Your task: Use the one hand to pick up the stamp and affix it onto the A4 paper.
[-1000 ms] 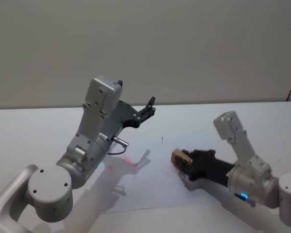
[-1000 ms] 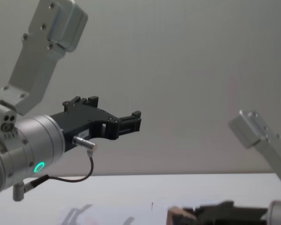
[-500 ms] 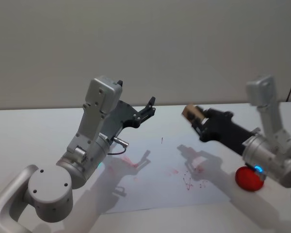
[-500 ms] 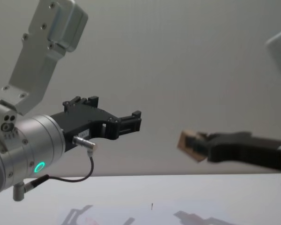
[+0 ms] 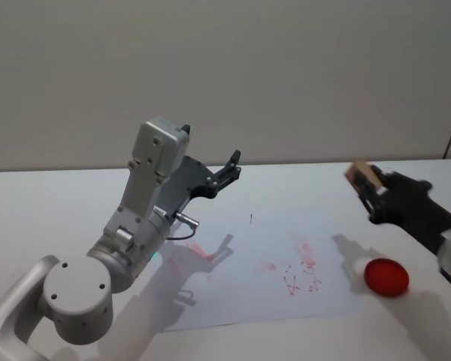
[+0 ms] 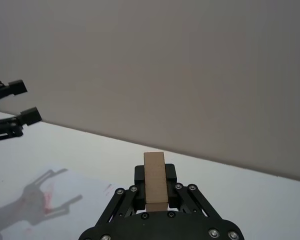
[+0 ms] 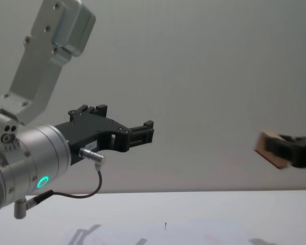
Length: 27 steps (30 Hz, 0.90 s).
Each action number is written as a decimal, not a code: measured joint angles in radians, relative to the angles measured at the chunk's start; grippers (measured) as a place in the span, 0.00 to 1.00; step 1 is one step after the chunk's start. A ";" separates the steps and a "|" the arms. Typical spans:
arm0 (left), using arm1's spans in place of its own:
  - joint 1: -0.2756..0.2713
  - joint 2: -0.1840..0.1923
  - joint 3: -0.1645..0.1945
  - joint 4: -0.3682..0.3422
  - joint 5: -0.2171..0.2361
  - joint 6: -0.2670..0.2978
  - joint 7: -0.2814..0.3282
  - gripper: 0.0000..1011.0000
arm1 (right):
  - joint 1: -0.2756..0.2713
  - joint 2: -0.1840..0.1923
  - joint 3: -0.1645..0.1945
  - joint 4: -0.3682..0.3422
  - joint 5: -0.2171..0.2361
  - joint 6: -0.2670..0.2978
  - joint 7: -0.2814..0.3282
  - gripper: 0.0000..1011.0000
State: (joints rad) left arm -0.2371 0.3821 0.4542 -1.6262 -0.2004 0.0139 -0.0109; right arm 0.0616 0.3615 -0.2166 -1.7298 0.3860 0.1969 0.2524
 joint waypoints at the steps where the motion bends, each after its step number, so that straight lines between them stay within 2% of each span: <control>1: 0.000 0.000 0.000 0.000 0.000 0.000 0.000 0.99 | -0.010 0.007 0.004 -0.008 0.006 0.003 -0.009 0.21; 7: 0.000 0.000 0.000 0.000 0.000 0.000 0.000 0.99 | -0.109 0.071 0.038 -0.074 0.061 0.038 -0.077 0.21; 15: 0.000 0.000 0.000 0.000 0.000 0.000 0.000 0.99 | -0.191 0.124 0.063 -0.106 0.100 0.086 -0.122 0.21; 21: 0.000 0.000 0.000 0.000 0.000 0.000 0.000 0.99 | -0.217 0.145 0.069 -0.106 0.103 0.115 -0.127 0.21; 27: 0.000 0.000 0.000 0.000 0.000 0.000 0.000 0.99 | -0.214 0.150 0.068 -0.087 0.090 0.135 -0.116 0.21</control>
State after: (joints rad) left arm -0.2371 0.3821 0.4542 -1.6262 -0.2004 0.0138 -0.0109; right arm -0.1526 0.5116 -0.1489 -1.8169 0.4762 0.3319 0.1361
